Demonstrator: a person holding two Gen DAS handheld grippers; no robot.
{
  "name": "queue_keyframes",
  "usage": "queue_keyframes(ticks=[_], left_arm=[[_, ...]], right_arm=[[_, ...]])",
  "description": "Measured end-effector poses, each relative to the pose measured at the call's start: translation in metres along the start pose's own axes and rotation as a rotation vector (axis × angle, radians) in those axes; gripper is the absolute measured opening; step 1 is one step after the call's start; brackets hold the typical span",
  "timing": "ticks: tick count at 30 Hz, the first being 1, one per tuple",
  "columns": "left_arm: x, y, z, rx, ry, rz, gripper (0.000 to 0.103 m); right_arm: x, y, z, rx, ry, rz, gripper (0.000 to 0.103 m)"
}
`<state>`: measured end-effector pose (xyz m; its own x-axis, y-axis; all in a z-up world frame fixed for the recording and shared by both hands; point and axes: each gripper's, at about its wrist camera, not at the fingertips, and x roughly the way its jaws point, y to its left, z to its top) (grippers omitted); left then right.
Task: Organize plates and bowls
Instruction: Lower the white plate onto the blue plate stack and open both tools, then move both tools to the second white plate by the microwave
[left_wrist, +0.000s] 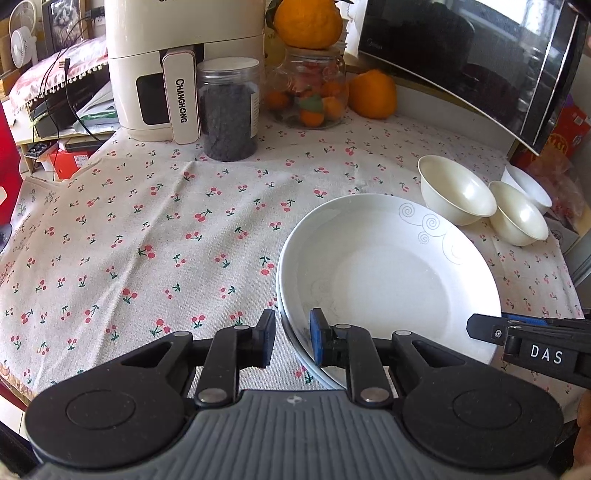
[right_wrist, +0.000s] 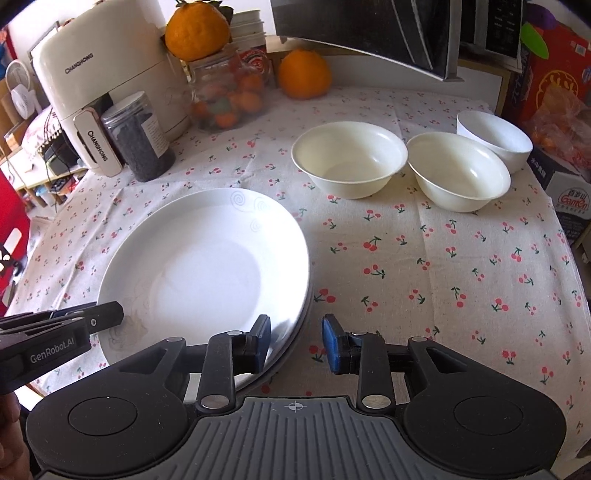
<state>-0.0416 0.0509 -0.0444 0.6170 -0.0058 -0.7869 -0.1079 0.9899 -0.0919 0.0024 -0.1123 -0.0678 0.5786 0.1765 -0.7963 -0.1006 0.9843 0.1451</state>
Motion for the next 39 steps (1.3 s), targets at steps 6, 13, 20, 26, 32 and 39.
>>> queue_keyframes(ticks=[6, 13, 20, 26, 32, 39], left_arm=[[0.007, -0.002, 0.000, -0.002, 0.022, -0.024, 0.025], [0.010, 0.001, 0.002, -0.023, 0.034, -0.041, 0.026], [0.008, 0.008, 0.009, -0.058, 0.016, -0.043, 0.028], [0.007, 0.010, 0.016, -0.069, 0.005, -0.035, 0.034], [0.000, 0.000, 0.031, -0.065, -0.053, -0.037, 0.046], [-0.001, -0.035, 0.043, -0.020, -0.079, -0.114, 0.057]], right_arm=[[0.007, -0.003, 0.000, 0.046, 0.030, 0.043, 0.039], [0.011, 0.000, 0.000, 0.064, 0.043, 0.085, 0.041], [0.002, -0.009, 0.007, 0.096, -0.007, 0.077, 0.040], [-0.009, -0.026, 0.016, 0.137, -0.058, 0.058, 0.044], [-0.020, -0.055, 0.026, 0.225, -0.097, 0.067, 0.051], [-0.038, -0.093, 0.038, 0.319, -0.161, 0.054, 0.067]])
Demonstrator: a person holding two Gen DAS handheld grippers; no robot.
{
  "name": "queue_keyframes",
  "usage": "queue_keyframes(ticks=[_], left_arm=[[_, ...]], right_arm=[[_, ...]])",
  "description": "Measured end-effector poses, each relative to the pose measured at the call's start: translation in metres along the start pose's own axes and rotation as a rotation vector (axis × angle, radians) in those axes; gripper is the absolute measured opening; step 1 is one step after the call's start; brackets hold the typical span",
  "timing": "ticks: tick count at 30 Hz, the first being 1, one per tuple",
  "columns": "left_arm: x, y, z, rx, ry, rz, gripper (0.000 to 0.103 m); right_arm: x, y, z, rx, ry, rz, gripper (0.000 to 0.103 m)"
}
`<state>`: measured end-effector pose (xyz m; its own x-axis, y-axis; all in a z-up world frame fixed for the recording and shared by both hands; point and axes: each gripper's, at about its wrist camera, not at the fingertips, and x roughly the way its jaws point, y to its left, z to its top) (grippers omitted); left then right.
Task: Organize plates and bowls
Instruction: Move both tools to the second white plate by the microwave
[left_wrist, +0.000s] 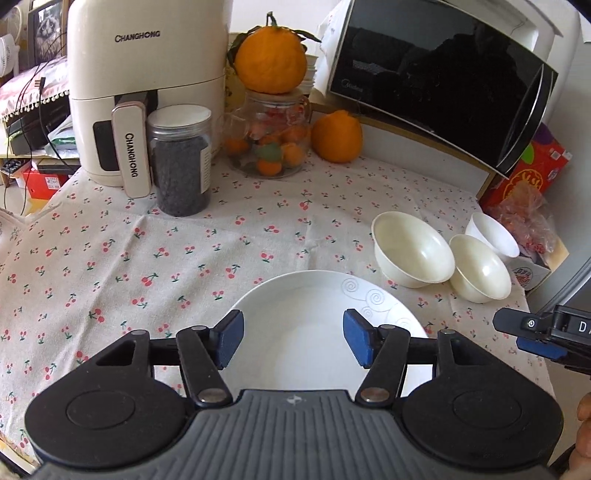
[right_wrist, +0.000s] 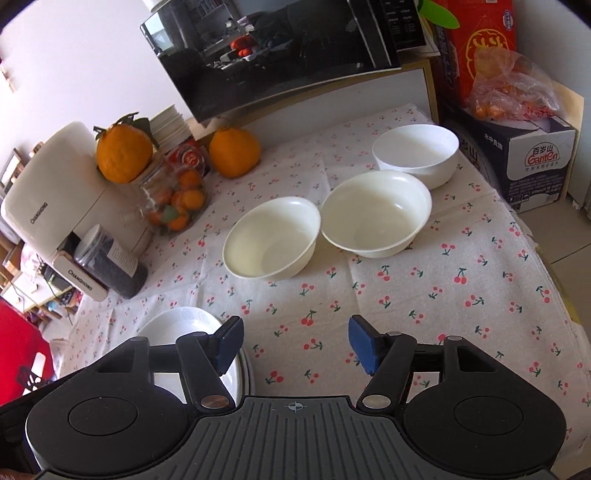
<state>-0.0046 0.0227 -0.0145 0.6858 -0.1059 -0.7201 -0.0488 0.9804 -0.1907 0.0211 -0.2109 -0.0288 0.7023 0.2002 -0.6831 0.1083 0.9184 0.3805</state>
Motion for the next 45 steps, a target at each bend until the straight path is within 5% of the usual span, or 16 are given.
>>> queue_keyframes(ticks=[8, 22, 32, 43, 45], left_arm=[[0.011, -0.052, 0.021, 0.038, -0.008, -0.141, 0.062], [0.080, -0.152, 0.070, 0.110, 0.030, -0.248, 0.062], [0.139, -0.202, 0.085, 0.118, 0.079, -0.221, 0.051], [0.162, -0.228, 0.093, 0.190, 0.056, -0.157, 0.050], [0.169, -0.228, 0.095, 0.191, 0.067, -0.153, 0.043]], right_arm=[[-0.018, -0.062, 0.045, 0.182, -0.079, -0.044, 0.070], [0.000, -0.147, 0.098, 0.368, -0.106, -0.133, 0.070], [0.038, -0.161, 0.127, 0.326, -0.093, -0.176, 0.070], [0.072, -0.165, 0.142, 0.257, -0.063, -0.205, 0.069], [0.076, -0.166, 0.143, 0.264, -0.062, -0.197, 0.066]])
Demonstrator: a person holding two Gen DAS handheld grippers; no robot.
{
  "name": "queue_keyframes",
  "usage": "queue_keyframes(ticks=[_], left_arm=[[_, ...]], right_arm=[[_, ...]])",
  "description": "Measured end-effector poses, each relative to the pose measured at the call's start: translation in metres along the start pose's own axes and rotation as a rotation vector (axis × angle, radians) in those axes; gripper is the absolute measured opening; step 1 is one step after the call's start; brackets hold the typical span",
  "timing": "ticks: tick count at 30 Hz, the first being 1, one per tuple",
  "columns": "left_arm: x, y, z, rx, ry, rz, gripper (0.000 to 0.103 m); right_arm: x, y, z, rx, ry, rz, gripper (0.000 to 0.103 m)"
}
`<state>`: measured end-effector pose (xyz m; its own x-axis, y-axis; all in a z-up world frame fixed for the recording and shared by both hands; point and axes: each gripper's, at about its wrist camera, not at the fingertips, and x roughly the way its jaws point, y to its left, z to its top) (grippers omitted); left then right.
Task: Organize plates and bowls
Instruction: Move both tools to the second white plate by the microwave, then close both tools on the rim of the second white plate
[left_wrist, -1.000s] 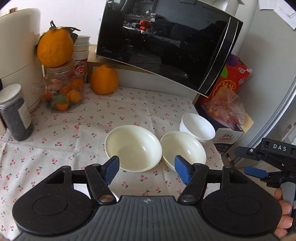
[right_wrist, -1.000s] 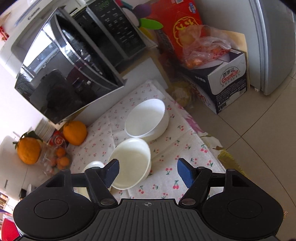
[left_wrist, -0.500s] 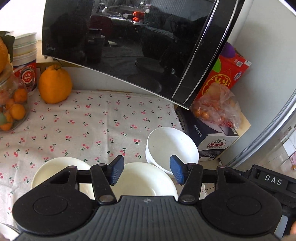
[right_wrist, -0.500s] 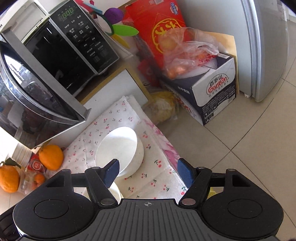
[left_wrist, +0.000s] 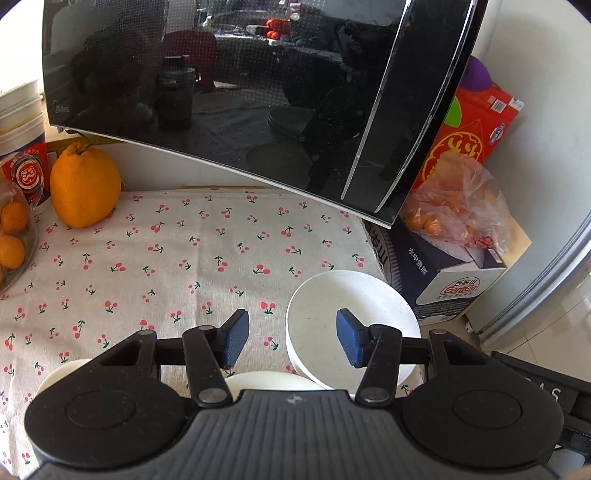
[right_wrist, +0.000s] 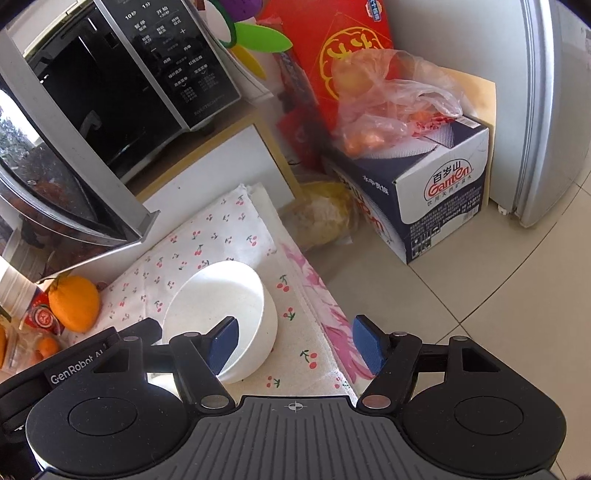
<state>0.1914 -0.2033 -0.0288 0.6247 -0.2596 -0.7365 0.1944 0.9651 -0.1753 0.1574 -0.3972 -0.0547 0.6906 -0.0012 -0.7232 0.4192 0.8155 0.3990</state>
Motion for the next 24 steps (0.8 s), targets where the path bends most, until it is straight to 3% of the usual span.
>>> queue_keyframes(ticks=[11, 14, 18, 24], left_arm=[[0.026, 0.011, 0.008, -0.038, 0.045, -0.029, 0.034], [0.032, 0.013, 0.007, -0.054, 0.064, -0.040, 0.026], [0.037, 0.012, 0.006, -0.051, 0.071, -0.047, 0.024], [0.043, 0.007, 0.005, -0.030, 0.083, -0.059, 0.013]], right_arm=[[0.023, 0.012, 0.005, -0.026, 0.020, 0.028, 0.050], [0.029, 0.018, 0.004, -0.058, 0.029, 0.014, 0.041], [0.038, 0.022, 0.002, -0.085, 0.044, -0.008, 0.028], [0.046, 0.029, -0.001, -0.125, 0.058, -0.020, 0.017]])
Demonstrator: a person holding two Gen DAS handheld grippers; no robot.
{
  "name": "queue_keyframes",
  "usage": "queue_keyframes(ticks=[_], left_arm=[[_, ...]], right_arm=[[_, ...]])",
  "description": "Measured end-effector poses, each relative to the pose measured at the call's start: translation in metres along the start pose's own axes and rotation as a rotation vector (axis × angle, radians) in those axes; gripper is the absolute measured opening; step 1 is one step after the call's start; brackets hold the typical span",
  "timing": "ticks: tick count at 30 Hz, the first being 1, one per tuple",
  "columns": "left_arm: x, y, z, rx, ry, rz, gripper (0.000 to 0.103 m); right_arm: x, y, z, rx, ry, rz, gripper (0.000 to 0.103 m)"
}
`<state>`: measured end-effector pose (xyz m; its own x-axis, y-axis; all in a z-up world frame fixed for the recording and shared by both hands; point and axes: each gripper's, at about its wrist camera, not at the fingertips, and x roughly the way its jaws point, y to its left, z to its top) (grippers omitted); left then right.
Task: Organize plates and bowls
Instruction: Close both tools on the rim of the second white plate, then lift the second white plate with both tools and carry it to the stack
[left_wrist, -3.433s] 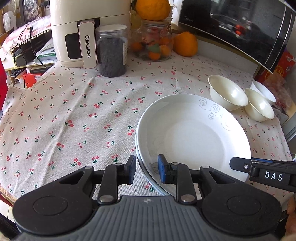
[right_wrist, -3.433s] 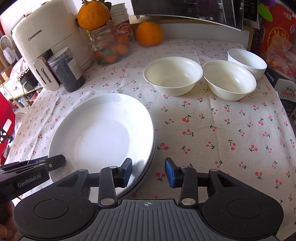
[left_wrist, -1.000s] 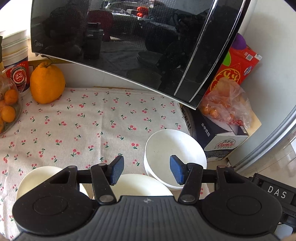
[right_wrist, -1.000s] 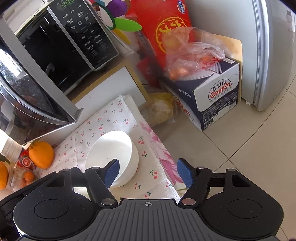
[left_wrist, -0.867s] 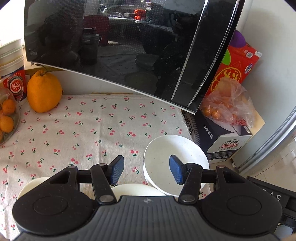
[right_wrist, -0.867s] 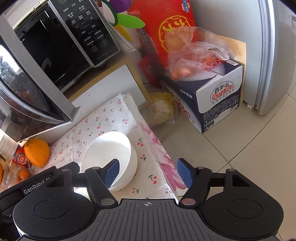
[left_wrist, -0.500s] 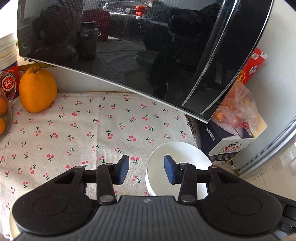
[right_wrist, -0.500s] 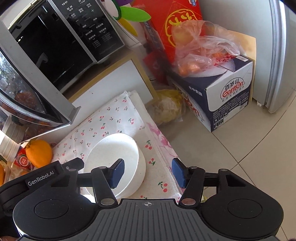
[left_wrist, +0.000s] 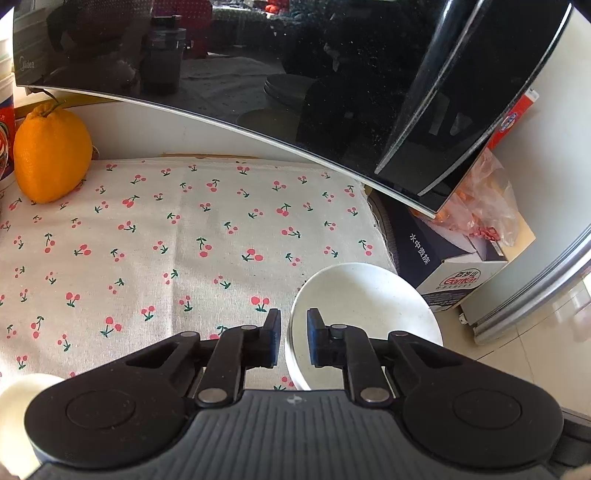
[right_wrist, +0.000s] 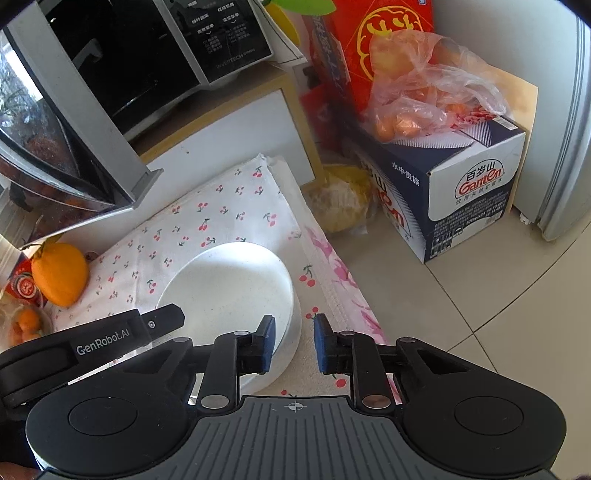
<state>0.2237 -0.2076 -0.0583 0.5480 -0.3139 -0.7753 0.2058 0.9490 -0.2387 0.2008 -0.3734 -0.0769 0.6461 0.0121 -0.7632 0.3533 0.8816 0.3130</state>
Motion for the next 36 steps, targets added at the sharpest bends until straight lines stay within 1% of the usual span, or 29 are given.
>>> queue_keyframes(ticks=[2, 6, 13, 19, 22, 25, 28, 32, 36], left_arm=[[0.000, -0.002, -0.002, 0.002, 0.000, 0.000, 0.013], [-0.005, -0.002, -0.001, -0.008, -0.019, -0.021, 0.010], [-0.024, -0.009, 0.000, -0.015, -0.059, -0.067, 0.010], [-0.042, -0.020, -0.004, -0.002, -0.093, -0.105, 0.010], [-0.054, -0.023, -0.008, -0.007, -0.107, -0.124, 0.010], [-0.065, -0.022, -0.011, -0.026, -0.115, -0.141, 0.010], [-0.078, -0.021, -0.016, -0.032, -0.129, -0.155, 0.010], [-0.095, -0.021, -0.022, -0.026, -0.154, -0.145, 0.010], [-0.110, -0.016, -0.030, -0.037, -0.156, -0.146, 0.010]], right_arm=[[-0.001, 0.003, -0.001, -0.018, -0.004, -0.005, 0.012], [-0.006, 0.006, -0.001, -0.055, -0.028, -0.038, 0.012], [-0.034, 0.003, 0.005, -0.052, -0.108, -0.034, 0.012], [-0.054, -0.001, 0.006, -0.062, -0.143, -0.055, 0.012], [-0.068, -0.005, 0.005, -0.051, -0.160, -0.047, 0.012], [-0.084, -0.004, -0.001, -0.069, -0.177, -0.037, 0.013], [-0.101, -0.005, -0.006, -0.068, -0.193, -0.013, 0.014], [-0.120, -0.001, -0.017, -0.083, -0.208, 0.013, 0.014], [-0.127, 0.002, -0.024, -0.091, -0.191, 0.030, 0.014]])
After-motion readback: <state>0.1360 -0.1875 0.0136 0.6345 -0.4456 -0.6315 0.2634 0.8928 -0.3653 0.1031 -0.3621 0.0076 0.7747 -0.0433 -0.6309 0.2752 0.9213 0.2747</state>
